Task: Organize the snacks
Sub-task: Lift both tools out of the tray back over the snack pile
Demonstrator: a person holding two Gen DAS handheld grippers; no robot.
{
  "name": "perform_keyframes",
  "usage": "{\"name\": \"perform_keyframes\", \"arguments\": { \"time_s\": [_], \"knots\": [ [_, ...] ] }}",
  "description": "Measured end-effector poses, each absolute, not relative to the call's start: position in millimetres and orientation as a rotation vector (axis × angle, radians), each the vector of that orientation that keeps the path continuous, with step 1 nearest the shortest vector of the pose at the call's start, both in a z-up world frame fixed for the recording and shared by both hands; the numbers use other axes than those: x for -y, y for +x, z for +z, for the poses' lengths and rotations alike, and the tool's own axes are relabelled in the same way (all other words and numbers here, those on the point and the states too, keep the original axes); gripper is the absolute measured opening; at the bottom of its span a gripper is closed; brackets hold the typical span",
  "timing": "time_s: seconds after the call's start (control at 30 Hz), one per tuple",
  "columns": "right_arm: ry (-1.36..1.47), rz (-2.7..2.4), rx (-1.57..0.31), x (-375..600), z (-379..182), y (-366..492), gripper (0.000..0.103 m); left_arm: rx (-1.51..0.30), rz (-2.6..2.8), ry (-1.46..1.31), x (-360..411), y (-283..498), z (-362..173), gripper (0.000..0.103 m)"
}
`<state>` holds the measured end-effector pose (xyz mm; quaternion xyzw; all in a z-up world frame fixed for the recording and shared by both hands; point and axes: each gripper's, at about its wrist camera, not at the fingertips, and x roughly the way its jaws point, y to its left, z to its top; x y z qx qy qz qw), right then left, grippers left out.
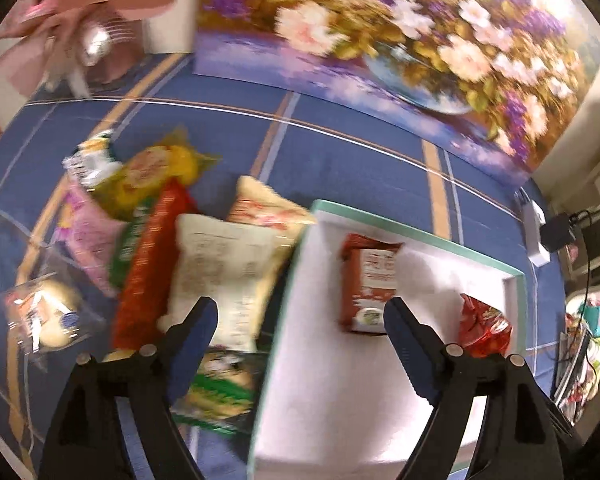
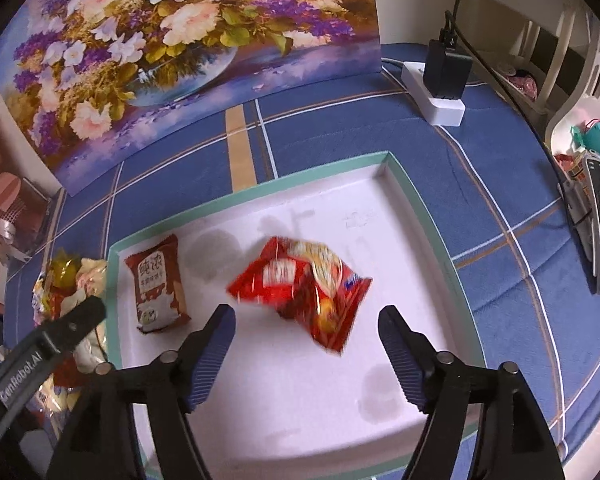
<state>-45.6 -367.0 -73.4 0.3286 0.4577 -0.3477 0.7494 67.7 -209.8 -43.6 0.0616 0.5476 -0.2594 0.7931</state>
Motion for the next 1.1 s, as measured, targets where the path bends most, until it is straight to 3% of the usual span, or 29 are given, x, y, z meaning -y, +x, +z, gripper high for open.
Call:
{"name": "perform_keyframes", "arguments": {
  "time_s": [0.1, 0.47, 0.53, 1.1],
  "knots": [
    [0.737, -0.741, -0.992, 358, -70, -50, 0.089, -1.147, -0.512, 0.127, 190, 68, -39, 0.097],
    [0.692, -0.696, -0.986, 316, -58, -53, 0.096, -1.081, -0.378, 0.142, 124, 72, -24, 0.101],
    [0.677, -0.682, -0.981, 307, -55, -52, 0.103, -1.090, -0.363, 0.121, 109, 74, -21, 0.101],
    [0.629, -0.530, -0.921, 244, -38, -15, 0.103, -1.135, -0.175, 0.014, 5, 112, -19, 0.101]
  ]
}}
